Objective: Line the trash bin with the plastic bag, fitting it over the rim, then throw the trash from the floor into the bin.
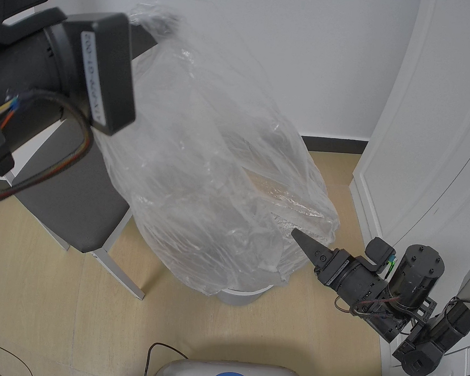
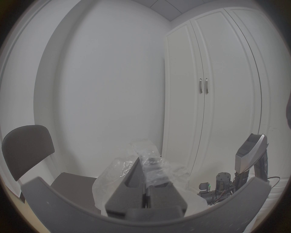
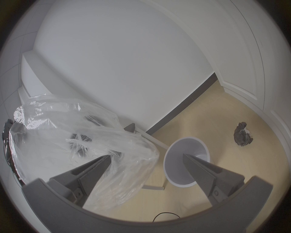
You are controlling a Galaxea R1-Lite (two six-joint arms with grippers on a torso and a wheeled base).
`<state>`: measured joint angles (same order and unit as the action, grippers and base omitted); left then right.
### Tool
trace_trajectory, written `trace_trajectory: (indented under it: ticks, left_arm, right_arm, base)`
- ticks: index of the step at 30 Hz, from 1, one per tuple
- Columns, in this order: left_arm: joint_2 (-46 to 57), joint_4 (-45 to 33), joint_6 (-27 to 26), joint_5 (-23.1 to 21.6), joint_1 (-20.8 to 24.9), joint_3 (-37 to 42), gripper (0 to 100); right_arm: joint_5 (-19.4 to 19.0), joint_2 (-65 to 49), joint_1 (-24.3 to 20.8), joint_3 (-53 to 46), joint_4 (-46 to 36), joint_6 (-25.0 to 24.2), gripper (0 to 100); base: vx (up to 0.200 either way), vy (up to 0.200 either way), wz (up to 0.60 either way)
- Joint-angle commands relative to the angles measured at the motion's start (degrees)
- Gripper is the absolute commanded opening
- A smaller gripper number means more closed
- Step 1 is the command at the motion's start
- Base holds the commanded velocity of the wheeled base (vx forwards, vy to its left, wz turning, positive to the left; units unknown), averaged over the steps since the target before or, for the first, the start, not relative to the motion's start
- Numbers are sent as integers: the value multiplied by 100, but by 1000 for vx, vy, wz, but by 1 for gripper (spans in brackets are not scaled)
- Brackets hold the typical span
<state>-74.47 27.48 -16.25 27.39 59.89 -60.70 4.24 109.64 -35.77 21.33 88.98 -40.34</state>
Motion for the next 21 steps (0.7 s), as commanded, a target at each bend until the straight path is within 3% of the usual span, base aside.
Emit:
trace_trajectory:
  ticks: [1,21]
  left_arm:
    - [-23,3,-1,3,14,-4,0]
    - [-50,3,-1,3,31,-4,0]
  right_arm:
    - [6,-4,0,11,102,0,100]
    - [6,-145,61,20,102,8,100]
  base:
    - [0,0,0]
    - [0,0,0]
